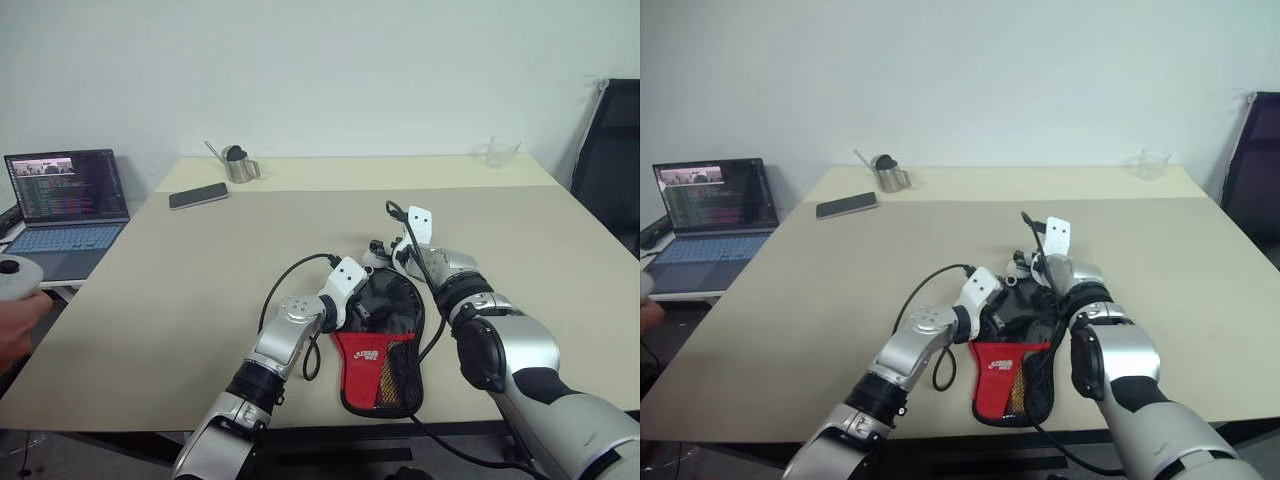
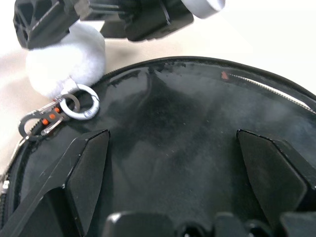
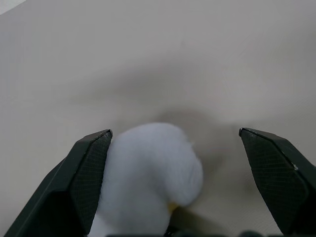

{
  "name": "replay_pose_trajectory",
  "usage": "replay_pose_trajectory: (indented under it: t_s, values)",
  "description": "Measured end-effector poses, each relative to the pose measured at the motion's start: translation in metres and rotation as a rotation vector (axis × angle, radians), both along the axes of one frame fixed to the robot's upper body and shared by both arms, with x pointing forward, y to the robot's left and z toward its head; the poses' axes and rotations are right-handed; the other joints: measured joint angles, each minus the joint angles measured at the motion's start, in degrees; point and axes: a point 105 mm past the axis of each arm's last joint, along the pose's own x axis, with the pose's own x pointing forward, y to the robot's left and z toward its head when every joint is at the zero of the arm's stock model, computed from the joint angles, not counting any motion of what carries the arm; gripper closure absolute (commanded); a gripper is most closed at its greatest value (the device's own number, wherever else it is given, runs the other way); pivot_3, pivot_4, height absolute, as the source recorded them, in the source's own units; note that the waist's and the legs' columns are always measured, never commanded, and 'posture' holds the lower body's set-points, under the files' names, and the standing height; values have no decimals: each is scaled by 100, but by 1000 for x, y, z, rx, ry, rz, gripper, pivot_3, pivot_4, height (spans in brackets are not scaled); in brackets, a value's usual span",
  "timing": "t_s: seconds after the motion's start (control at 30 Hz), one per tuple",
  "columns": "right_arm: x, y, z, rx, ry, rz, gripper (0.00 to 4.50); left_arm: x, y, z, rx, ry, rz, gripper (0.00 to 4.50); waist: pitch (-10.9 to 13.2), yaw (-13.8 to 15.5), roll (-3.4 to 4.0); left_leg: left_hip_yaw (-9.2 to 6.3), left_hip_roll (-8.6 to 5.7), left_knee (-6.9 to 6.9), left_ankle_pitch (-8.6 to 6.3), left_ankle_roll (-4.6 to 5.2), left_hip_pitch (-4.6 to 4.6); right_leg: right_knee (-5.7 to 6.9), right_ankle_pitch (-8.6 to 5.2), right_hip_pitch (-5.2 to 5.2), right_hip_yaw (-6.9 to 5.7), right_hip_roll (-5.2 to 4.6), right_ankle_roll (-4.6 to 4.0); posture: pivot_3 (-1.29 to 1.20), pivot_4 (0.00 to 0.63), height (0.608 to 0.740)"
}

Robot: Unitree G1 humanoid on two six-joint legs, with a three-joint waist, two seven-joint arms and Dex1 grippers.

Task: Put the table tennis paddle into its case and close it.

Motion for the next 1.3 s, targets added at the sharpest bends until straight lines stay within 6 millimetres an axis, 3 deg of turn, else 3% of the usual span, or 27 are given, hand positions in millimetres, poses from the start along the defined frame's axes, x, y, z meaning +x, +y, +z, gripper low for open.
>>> replay_pose_trajectory:
  t_s: [0.3, 0.4, 0.7, 0.8, 1.03, 1.2, 1.3]
  values:
    - [-5, 10, -9, 18, 45, 12, 0, 7, -1, -3, -5, -8, 1, 15, -3, 1, 4, -3, -1, -6, -11, 20, 65, 6, -1, 58, -2, 4, 1, 0, 150, 740]
    - [-5, 10, -10, 19, 46, 11, 595, 7, -2, -4, -7, -6, -1, 0, -5, 2, 7, -3, -1, -6, -11, 20, 65, 5, -1, 59, -2, 4, 1, 0, 150, 740]
    - [-4, 9, -8, 22, 33, 2, 3520, 8, -8, -5, -9, -9, -9, 0, -9, 19, 8, -9, -2, -6, -11, 20, 67, 0, -1, 69, -8, 4, 1, 0, 150, 740]
    - [-3, 3, -7, 11, 28, -14, 4091, 8, -10, -5, -10, -10, -11, 0, -9, 23, 8, -11, -4, -6, -11, 20, 68, -2, -1, 73, -12, 4, 2, 0, 150, 740]
    - [4, -31, 2, -39, -6, -87, 4241, 9, -14, -5, -13, -8, -18, 0, -8, 70, 9, -14, -7, -6, -11, 21, 66, -6, -1, 77, -19, 4, 2, 0, 150, 740]
    - [7, -71, 11, -88, -39, -166, 4242, 9, -18, -5, -16, -5, -29, 0, -8, 167, 9, -13, -10, -6, -11, 24, 63, -15, -2, 79, -21, 5, 3, 0, 150, 740]
    - [4, -91, 6, -114, -30, -203, 4242, 9, -20, -6, -17, -7, -34, 0, -8, 171, 9, -12, -10, -6, -12, 25, 63, -15, -2, 81, -20, 4, 3, 0, 150, 740]
